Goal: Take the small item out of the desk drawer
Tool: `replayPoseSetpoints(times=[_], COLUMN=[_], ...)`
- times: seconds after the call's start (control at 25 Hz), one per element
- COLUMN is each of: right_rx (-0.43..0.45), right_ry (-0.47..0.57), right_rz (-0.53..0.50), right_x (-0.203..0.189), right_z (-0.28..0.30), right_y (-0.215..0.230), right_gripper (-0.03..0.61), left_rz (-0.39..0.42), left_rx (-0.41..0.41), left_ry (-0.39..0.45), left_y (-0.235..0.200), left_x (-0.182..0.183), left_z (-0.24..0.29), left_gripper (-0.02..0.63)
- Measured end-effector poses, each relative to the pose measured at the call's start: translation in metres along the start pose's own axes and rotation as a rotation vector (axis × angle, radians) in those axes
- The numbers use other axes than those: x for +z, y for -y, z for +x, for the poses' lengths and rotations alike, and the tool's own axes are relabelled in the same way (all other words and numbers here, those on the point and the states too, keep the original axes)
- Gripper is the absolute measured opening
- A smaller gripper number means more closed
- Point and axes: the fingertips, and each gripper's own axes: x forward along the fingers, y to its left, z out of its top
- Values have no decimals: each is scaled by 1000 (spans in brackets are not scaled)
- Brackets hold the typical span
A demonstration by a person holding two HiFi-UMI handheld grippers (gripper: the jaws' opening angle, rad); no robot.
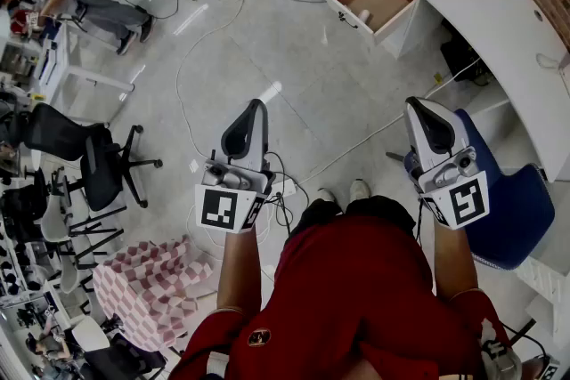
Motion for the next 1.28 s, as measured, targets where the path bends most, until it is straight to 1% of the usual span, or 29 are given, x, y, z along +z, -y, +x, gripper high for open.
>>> replayPoseSetpoints(times=[0.24, 0.44, 0.68, 0.84, 0.92, 1.08, 1.28], right_rx=[-1, 11, 26, 10, 3, -9, -46], right_ry=[6, -2, -26, -31, -34, -49, -76], right_rz=[31, 55, 18, 33, 44, 30, 14], right_x=[-3, -8, -15, -28, -34, -48, -69], right_z=[7, 7, -1, 1, 5, 28, 68], right_y=[0, 1, 24, 51, 59, 77, 93], right_gripper=[11, 12, 12, 12, 12, 12, 12], left_rz=[-1, -12, -6, -22, -33, -43, -62], left_rx=[-26, -22, -9, 2, 4, -4, -41], left_ry=[-4, -4, 0, -2, -8, -3, 28], left_y=[-1, -2, 7, 7, 2, -17, -57], left_x=[-2, -7, -4, -10, -15, -25, -45], left_z=[7, 16, 40, 54, 61, 86, 127], left_gripper=[3, 3, 3, 3, 3, 3, 3])
